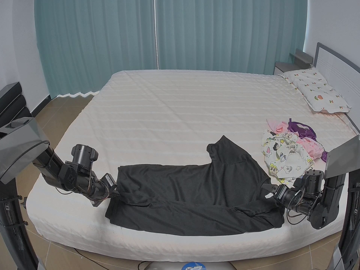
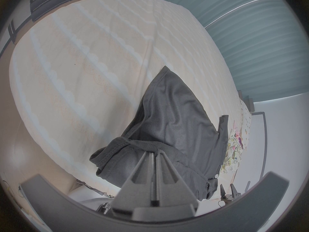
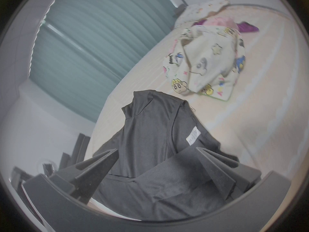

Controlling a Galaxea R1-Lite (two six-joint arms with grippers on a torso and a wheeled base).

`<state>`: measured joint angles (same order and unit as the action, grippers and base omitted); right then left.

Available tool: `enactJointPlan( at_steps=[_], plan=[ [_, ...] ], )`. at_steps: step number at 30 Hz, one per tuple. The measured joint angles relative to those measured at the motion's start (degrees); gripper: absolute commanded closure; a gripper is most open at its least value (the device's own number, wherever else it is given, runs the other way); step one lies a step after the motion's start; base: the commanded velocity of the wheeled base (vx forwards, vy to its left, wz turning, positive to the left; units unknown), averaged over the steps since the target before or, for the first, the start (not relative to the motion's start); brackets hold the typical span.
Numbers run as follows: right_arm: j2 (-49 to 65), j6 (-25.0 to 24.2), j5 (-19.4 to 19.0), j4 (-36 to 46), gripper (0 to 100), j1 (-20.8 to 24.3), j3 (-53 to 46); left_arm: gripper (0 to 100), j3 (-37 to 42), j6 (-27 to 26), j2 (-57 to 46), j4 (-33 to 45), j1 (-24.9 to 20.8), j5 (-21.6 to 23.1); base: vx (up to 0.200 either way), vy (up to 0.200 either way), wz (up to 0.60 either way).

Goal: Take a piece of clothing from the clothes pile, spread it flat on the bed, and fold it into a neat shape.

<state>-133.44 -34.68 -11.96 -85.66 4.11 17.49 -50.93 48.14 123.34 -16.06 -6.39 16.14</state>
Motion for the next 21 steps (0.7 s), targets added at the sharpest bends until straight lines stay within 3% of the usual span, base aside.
enactJointPlan(
  at_steps=[4,11,15,21],
  plan=[
    [-0.7,5.5,-1.8,7.4,0,-1.2,3.4,100,0.1,0.0,-0.2,0.2,0.0,0.2,0.0,0.0,0.0],
    [-0.9,10.5,-8.2,19.1,0,-3.9,10.8,100,0.4,0.0,-0.4,0.4,0.1,0.8,0.0,0.0,0.0],
    [-1.1,12.3,-10.5,20.7,0,-4.6,13.0,100,0.6,0.0,-0.5,0.4,0.1,0.9,0.0,0.0,0.0],
    [-1.4,14.0,-10.6,21.1,0,-4.9,14.0,100,0.6,0.0,-0.5,0.4,0.2,0.9,0.0,0.0,0.0]
  ],
)
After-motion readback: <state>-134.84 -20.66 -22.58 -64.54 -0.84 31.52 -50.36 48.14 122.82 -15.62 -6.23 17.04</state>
